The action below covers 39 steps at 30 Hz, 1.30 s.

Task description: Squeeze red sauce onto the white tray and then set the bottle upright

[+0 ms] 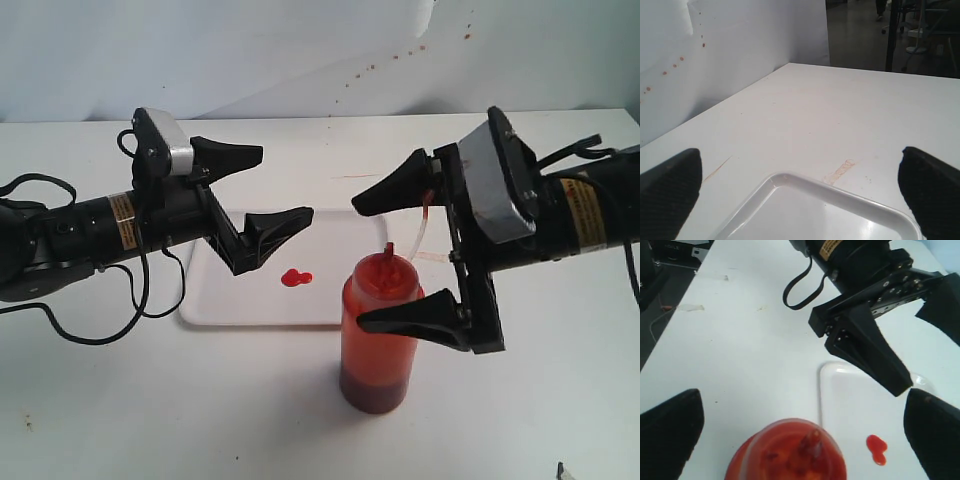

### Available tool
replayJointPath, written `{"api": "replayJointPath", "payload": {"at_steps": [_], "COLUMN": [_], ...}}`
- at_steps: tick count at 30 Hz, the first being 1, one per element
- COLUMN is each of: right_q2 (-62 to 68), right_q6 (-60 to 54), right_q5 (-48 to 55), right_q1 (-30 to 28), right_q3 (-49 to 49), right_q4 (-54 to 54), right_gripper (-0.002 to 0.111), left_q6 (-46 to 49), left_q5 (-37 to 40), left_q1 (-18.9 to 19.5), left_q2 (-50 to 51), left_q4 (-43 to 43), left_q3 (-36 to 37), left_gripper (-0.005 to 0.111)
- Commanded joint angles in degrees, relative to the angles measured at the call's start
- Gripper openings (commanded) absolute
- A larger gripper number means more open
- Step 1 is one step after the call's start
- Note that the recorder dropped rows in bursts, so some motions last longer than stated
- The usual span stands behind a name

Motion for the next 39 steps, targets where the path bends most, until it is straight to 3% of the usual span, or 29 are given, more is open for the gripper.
{"api": "replayJointPath", "payload": {"at_steps": [1,13,20,23,25,29,30,35,39], "right_q2": [-2.53,-11.09,-19.69,-23.27,-25.24,-28.11,-28.59,-29.55,-29.55], "right_q6": [-0.48,1.5,13.53,20.25,22.07,21.83,21.68,21.68,21.68], "right_q5": [2.96,2.27,10.71,18.83,24.72,36.1,38.77,55.83,57.26], "right_q1": [-0.2,-0.2,-0.2,-0.2,-0.2,-0.2,-0.2,-0.2,-0.2], "right_q3": [0.06,0.06,0.06,0.32,1.55,4.27,4.55,4.99,4.99], "right_q4": [4.16,9.58,8.36,5.24,5.58,12.67,14.5,25.99,26.32], "right_gripper": [0.105,0.105,0.105,0.105,0.105,0.105,0.105,0.105,0.105], "left_q6": [-0.56,-0.67,-0.83,-2.58,-5.22,-8.98,-10.05,-16.95,-21.73], "left_q5": [-0.59,-0.59,-4.7,-8.87,-8.87,-8.87,-8.87,-8.87,-8.87], "left_q1": [0.1,0.1,0.5,2.66,4.65,9.41,10.53,14.55,15.47], "left_q2": [-0.38,-0.38,-0.38,-0.38,-1.08,-1.68,-1.81,-1.81,-1.81], "left_q4": [-0.47,-0.19,3.49,8.18,9.01,10.0,10.41,9.48,7.64], "left_q3": [-0.42,-0.42,-0.42,-0.42,-0.42,-0.42,-0.42,-0.42,-0.42], "left_gripper": [0.104,0.104,0.103,0.087,0.066,0.008,0.0,0.001,0.001]}}
